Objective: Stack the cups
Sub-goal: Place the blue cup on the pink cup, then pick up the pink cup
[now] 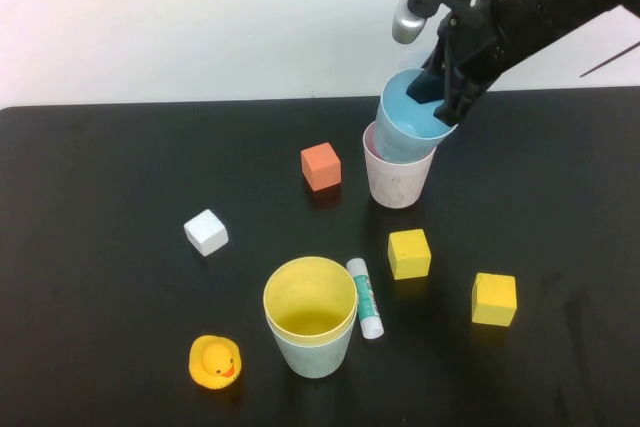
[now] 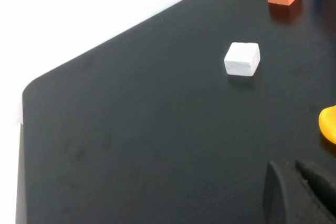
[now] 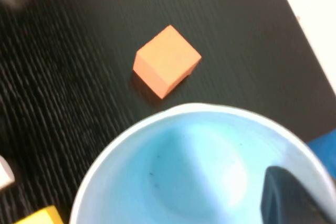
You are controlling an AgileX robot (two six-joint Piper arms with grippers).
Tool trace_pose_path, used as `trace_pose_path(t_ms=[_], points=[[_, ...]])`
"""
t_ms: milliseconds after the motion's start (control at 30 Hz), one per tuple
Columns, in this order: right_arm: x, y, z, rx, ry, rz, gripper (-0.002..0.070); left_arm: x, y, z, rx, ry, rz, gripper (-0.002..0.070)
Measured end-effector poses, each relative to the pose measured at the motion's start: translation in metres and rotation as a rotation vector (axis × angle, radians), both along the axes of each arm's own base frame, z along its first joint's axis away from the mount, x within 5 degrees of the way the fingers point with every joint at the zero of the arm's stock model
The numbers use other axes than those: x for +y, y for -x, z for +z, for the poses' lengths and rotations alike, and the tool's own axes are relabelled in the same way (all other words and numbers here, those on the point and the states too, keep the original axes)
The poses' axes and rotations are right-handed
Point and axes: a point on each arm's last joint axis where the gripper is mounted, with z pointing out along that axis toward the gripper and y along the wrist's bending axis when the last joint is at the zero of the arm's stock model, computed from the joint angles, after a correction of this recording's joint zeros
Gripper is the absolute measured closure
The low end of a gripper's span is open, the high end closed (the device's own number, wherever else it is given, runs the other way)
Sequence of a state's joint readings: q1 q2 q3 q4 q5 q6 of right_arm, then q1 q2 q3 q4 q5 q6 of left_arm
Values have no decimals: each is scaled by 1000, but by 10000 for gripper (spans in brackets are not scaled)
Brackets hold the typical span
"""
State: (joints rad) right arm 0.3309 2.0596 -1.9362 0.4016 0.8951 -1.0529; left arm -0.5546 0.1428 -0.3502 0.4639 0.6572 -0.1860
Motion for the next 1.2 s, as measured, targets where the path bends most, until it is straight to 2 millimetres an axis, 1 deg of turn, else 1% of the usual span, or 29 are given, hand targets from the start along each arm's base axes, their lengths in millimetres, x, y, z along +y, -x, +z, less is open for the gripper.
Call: trace_pose_path(t_ms=[33, 67, 200, 300, 500, 633, 767, 867, 933, 1033, 1133, 1200], points=[[0, 0, 0, 4, -4, -7, 610, 0, 0, 0, 0, 0, 0, 674], [0, 0, -1, 12, -8, -16, 577, 0, 0, 0, 0, 0, 0, 674], [0, -1, -2, 38, -28, -55, 405, 0, 0, 0, 0, 0, 0, 674], [1, -2, -1, 66, -54, -100, 347, 0, 0, 0, 0, 0, 0, 674], [-1, -2, -1, 144, -110, -235, 323, 0, 0, 0, -1, 1, -1, 674], [-1, 1, -2, 196, -119, -262, 321, 0, 0, 0, -1, 1, -1, 674], [5, 8, -2, 218, -118, -128, 321, 0, 0, 0, -2, 1, -1, 675], [13, 13, -2, 192, -103, -16, 321, 0, 0, 0, -3, 1, -2, 674], [20, 15, -3, 179, -91, 22, 321, 0, 0, 0, -3, 1, -2, 674], [29, 15, -13, 175, -63, 56, 321, 0, 0, 0, -3, 1, -2, 675], [34, 11, -33, 195, -9, 76, 321, 0, 0, 0, -3, 1, -2, 674], [34, 5, -51, 210, 27, 83, 322, 0, 0, 0, -3, 1, -2, 674]])
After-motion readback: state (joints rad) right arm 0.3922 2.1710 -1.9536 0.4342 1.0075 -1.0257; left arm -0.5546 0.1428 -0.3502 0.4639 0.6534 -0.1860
